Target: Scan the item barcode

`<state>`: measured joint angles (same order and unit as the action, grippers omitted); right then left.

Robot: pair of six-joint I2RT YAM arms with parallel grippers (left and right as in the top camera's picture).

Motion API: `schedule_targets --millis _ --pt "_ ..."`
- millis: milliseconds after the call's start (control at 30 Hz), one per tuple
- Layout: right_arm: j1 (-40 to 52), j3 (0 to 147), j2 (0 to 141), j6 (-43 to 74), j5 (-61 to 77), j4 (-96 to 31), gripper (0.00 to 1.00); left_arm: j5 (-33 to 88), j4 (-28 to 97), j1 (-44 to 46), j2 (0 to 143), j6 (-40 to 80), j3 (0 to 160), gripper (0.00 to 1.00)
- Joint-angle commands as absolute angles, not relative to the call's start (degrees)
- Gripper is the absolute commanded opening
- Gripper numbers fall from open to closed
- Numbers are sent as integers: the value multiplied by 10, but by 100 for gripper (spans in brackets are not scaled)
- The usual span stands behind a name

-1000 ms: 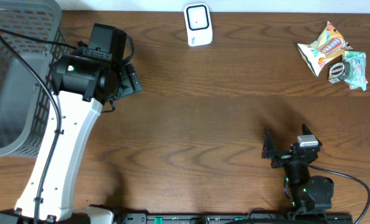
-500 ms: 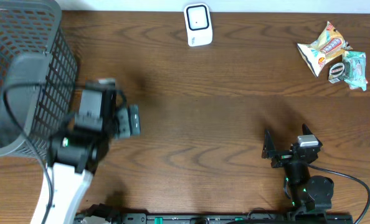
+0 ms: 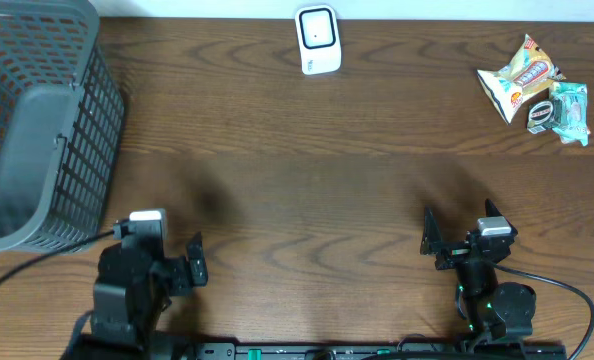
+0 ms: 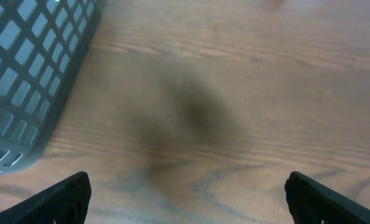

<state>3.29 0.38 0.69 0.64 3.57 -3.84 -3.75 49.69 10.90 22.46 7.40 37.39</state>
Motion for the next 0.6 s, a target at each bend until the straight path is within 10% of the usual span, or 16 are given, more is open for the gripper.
schedule_targets --millis 0,567 --pt "33 3 3 12 33 -41 99 -41 480 106 180 64 329 98" --pt "33 3 3 12 33 -41 99 33 130 77 7 64 58 98"
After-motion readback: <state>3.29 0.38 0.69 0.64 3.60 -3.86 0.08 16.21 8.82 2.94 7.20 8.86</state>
